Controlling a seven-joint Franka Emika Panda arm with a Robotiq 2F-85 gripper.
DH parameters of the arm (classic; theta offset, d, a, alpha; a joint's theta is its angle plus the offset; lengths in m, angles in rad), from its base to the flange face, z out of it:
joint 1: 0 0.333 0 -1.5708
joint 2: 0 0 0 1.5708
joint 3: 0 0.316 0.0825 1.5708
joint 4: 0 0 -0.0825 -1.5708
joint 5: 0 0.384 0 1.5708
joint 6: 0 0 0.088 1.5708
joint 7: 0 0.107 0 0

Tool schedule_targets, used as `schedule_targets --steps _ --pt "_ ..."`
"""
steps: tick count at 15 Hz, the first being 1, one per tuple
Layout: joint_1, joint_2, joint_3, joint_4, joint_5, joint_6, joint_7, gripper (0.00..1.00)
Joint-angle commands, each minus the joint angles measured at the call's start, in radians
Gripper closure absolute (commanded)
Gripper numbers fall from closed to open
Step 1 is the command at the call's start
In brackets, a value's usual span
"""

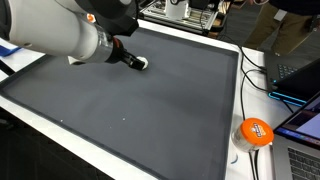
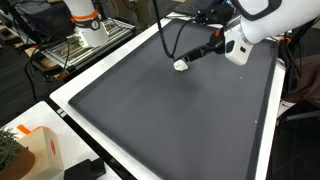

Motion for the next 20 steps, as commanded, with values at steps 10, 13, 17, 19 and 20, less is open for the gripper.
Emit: schedule_targets --steps 10,13,17,19,20 --pt "0.012 0.080 0.000 0.089 -0.005 0.000 0.028 0.00" --pt "0.021 0.091 -0.005 0.088 -0.022 -0.016 0.005 0.00" --pt "0.025 0.102 -0.011 0.084 -0.052 -0.042 -0.059 0.00" --pt "0.019 0.079 -0.001 0.048 -0.034 -0.015 -0.034 0.00" --pt "0.019 0.080 -0.002 0.048 -0.038 -0.019 -0.040 0.00"
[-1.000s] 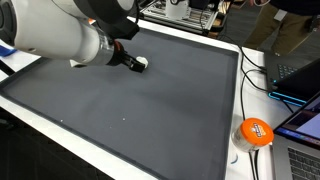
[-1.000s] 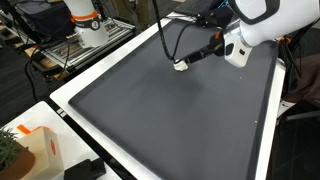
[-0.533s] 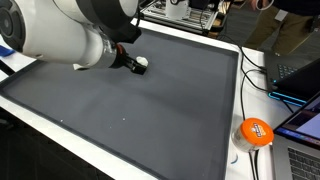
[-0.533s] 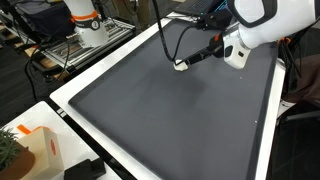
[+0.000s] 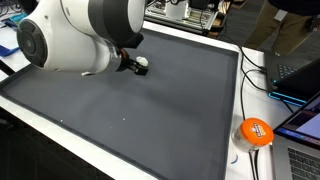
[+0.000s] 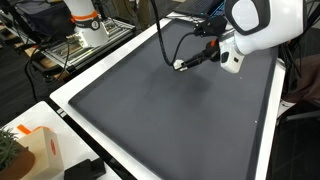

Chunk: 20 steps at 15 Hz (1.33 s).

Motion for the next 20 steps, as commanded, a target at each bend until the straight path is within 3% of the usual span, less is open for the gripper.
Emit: schedule_targets --steps 1,10,16,20 --pt "0.000 0.000 -0.001 0.000 -0.001 -0.001 -0.002 0.00" --pt "-0.003 -0.007 -0.003 -0.010 -0.001 0.003 0.001 0.00" --pt "-0.025 -0.062 0.008 -0.072 0.026 0.141 -0.001 0.00" --pt "-0.044 -0.103 0.020 -0.137 0.040 0.131 -0.029 0.00"
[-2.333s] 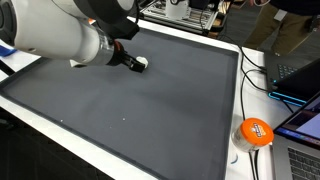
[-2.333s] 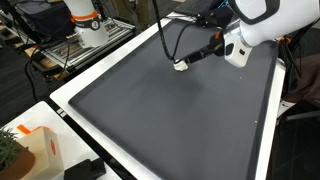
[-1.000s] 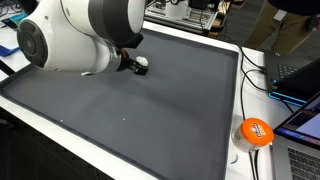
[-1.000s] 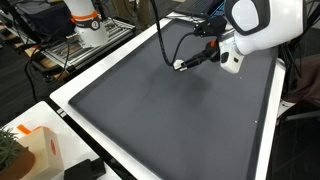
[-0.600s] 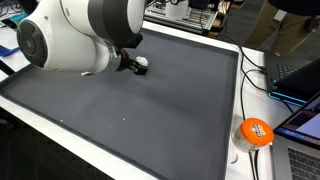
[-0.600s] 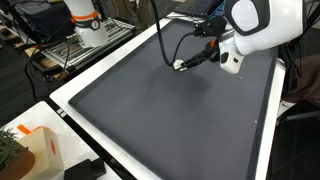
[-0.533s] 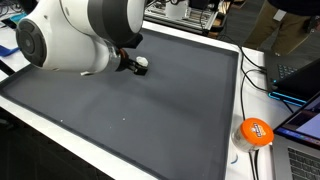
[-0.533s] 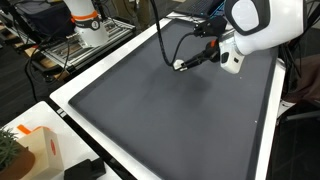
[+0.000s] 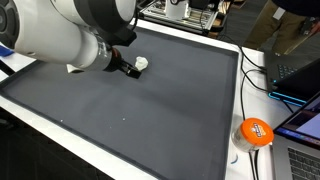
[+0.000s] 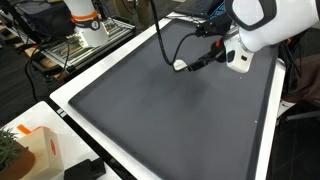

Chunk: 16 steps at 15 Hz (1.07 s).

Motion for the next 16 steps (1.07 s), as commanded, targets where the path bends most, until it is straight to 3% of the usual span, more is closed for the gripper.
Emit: schedule_targets --steps 1,11,16 --pt "-0.027 -0.072 0.022 -0.121 0.030 0.023 -0.030 0.00" --pt "-0.034 -0.311 0.027 -0.524 0.099 0.247 0.039 0.00" --pt "-0.006 -0.449 0.008 -0.738 0.048 0.347 -0.064 0.00"
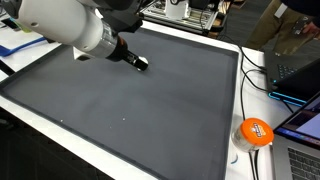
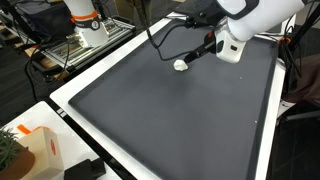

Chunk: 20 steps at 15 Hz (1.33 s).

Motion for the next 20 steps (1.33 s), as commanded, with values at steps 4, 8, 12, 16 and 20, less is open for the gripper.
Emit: schedule_targets --steps 4,8,12,16,20 --pt "0.021 -0.108 -0.017 -0.165 0.003 0.081 -0.085 0.00" --pt "0.021 -0.151 -0.016 -0.225 0.002 0.100 -0.102 0.00" --pt "0.056 -0.269 -0.049 -0.443 -0.043 0.301 -0.048 0.00" --pt "0.079 -0.368 -0.057 -0.627 -0.059 0.451 -0.005 0.00" --pt "0.104 -0.495 -0.054 -0.831 -0.078 0.721 0.029 0.00"
